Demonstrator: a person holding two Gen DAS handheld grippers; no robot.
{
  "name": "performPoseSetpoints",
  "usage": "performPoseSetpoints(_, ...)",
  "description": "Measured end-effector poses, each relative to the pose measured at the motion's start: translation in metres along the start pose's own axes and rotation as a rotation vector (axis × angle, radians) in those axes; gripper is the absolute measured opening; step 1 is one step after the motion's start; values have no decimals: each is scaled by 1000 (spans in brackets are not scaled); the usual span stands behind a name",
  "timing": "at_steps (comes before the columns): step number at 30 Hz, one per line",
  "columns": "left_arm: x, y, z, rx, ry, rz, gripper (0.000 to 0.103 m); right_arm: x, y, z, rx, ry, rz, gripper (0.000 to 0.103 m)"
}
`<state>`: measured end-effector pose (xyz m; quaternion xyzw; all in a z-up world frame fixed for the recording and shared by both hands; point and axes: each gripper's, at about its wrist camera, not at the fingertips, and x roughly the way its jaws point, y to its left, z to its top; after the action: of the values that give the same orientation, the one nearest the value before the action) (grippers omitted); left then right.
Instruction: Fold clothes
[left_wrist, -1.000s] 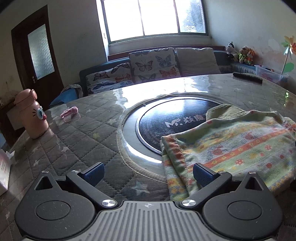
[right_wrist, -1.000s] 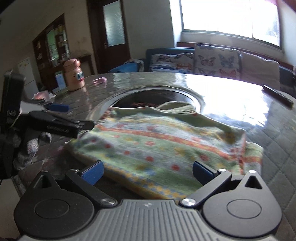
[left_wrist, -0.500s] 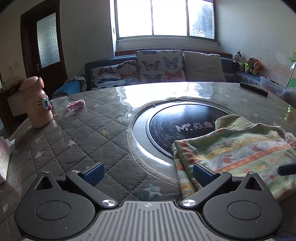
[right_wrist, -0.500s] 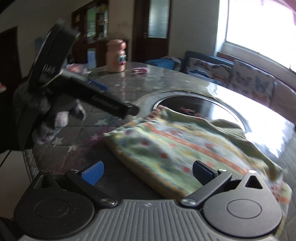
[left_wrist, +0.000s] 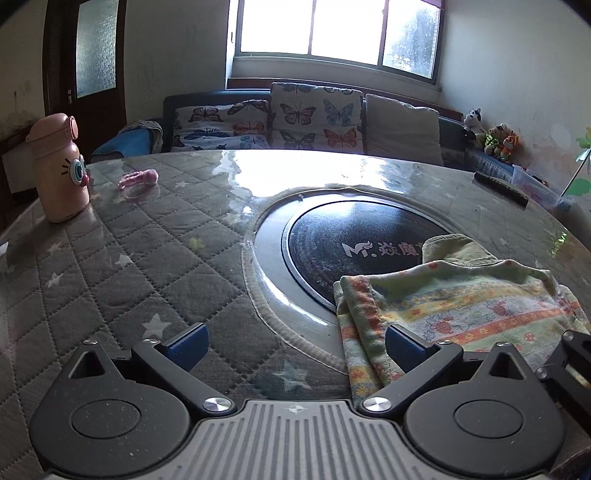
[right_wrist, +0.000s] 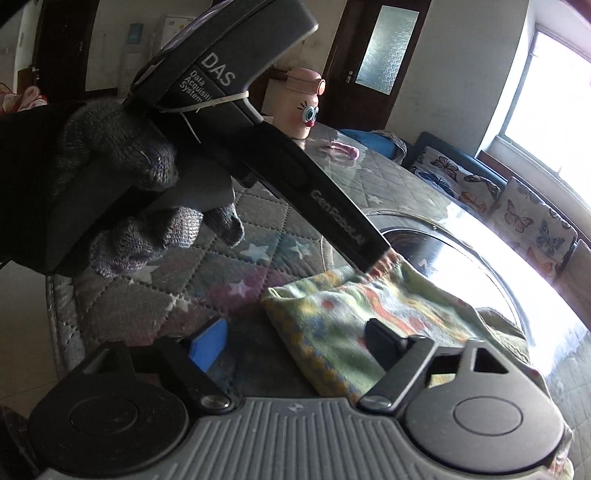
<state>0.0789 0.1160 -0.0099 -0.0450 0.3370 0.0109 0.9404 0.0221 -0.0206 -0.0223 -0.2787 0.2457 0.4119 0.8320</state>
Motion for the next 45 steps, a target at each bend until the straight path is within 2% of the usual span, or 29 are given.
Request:
performPoseSetpoints(2, 1, 1, 1, -16, 12, -12, 103, 1, 1, 2, -3, 0, 2, 60)
performPoseSetpoints(4, 3, 2, 2, -33, 27, -31, 103, 2, 1, 3, 2, 2, 6, 56)
performPoseSetpoints(6, 3, 2, 3, -45, 40, -50, 103, 2, 1, 4, 8, 3, 4, 48)
performPoseSetpoints(8, 4, 1, 3, -50, 50, -61, 103, 2, 1, 4, 16, 6, -5, 34)
performPoseSetpoints(10, 4, -1, 3, -54, 57, -69, 103, 1, -3, 2, 31, 2, 2, 29)
performPoseSetpoints(11, 4, -1, 4, -60, 61, -76, 103, 0, -5, 2, 42, -3, 7, 23)
performPoseSetpoints(14, 5, -2, 4, -89, 80, -104, 103, -7, -12, 1, 81, -27, 26, 13)
performPoseSetpoints(24, 4, -2, 9, -288, 152, -235, 101, -37, -39, 0, 217, -120, 41, 9)
performPoseSetpoints(29, 9, -4, 9, -365, 192, -310, 82, -54, -49, -5, 253, -157, 33, 8)
performPoseSetpoints(32, 14, -6, 9, -400, 212, -348, 65, -59, -52, -7, 260, -165, 35, 8)
performPoseSetpoints(34, 16, -6, 8, -419, 220, -355, 47, -59, -54, -7, 260, -163, 42, 8)
performPoseSetpoints(37, 17, -5, 4, -432, 226, -353, 29, -60, -57, -9, 270, -163, 57, 8)
performPoseSetpoints(40, 18, -4, 2, -429, 225, -342, 19, -67, -64, -16, 299, -167, 82, 11)
performPoseSetpoints(43, 18, -4, 1, -428, 223, -342, 18, -72, -76, -25, 364, -170, 58, 11)
performPoseSetpoints(45, 18, -4, 1, -425, 221, -341, 18, -76, -85, -33, 397, -156, 12, 11)
